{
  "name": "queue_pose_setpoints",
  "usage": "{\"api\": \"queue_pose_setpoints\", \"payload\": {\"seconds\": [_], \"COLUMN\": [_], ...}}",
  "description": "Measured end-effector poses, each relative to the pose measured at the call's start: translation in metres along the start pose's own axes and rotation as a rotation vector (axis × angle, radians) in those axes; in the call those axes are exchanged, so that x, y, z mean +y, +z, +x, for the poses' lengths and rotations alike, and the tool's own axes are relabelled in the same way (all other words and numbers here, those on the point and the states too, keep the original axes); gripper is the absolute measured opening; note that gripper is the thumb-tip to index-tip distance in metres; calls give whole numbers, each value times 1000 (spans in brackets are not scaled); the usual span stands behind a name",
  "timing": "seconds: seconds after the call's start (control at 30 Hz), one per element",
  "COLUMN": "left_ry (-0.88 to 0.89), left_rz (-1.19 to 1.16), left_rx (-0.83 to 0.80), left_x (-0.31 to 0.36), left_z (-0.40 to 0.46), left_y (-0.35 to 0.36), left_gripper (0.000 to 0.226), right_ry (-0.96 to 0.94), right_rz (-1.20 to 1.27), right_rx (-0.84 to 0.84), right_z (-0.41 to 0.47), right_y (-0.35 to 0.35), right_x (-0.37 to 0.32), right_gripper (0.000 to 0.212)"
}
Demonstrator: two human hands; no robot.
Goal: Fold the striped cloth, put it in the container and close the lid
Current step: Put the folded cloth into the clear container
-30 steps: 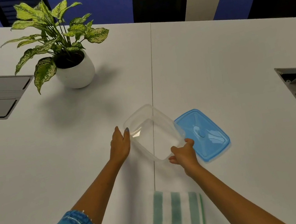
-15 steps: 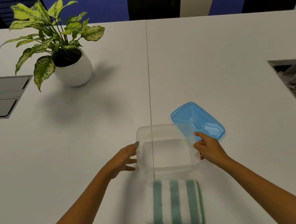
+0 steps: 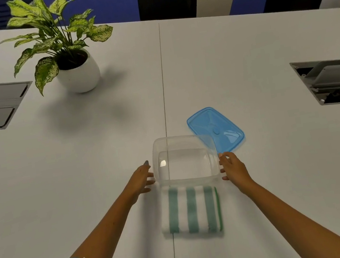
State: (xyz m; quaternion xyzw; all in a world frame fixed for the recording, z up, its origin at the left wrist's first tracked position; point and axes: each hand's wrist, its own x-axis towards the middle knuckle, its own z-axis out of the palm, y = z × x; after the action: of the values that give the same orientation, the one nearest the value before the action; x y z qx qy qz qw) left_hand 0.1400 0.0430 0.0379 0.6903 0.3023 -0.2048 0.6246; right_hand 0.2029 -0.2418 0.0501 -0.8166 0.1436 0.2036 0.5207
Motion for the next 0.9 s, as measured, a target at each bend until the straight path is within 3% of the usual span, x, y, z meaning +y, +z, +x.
{"api": "queue_pose_setpoints", "payload": {"seconds": [0.17, 0.53, 0.77, 0.9], "left_ry": [-104, -64, -86, -65], "left_rz": [12, 92, 20, 21], "left_rx": [21, -26, -273, -434], "left_x": [-34, -54, -56, -44], "left_z": [-21, -45, -55, -64], "left_y": [8, 33, 25, 20], "left_gripper": [50, 38, 52, 52], "right_ry": [33, 132, 274, 262], "right_rz": [-52, -10, 270, 334], "right_rx": [93, -95, -280, -388], "right_z": [-26, -68, -76, -84], "right_y": [8, 36, 21, 7], "right_x": [43, 73, 71, 62], "right_gripper": [40, 26, 33, 30]}}
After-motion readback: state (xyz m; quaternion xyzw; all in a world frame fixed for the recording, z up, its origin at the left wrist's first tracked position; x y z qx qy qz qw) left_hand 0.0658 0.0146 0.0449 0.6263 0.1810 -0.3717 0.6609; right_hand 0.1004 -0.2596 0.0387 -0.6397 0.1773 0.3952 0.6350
